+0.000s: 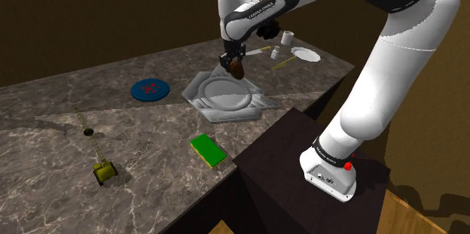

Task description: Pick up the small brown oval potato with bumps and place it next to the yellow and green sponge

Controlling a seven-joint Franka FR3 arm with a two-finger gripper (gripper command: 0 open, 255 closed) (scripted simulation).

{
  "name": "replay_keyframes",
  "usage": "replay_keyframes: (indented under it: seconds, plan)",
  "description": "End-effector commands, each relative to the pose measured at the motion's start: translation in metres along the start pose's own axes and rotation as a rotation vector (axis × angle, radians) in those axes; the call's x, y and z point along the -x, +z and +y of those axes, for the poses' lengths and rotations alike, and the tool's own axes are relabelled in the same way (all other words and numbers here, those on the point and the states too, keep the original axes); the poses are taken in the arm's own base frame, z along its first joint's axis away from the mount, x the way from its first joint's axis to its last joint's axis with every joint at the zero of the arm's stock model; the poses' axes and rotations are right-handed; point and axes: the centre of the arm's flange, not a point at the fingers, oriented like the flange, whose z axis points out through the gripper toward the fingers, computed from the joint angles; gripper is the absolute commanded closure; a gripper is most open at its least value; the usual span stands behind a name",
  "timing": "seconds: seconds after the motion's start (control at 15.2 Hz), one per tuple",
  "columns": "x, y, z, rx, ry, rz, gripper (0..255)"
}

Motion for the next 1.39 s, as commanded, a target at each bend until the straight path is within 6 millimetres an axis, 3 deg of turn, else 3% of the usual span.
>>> replay_keyframes:
  seconds: [0.0,1.32]
  plan:
    - [0.001,-0.007,-0.028,0.0,0.001,0.0,255]
    - [0.03,-0.07,-0.282,0.0,0.001,0.0,255]
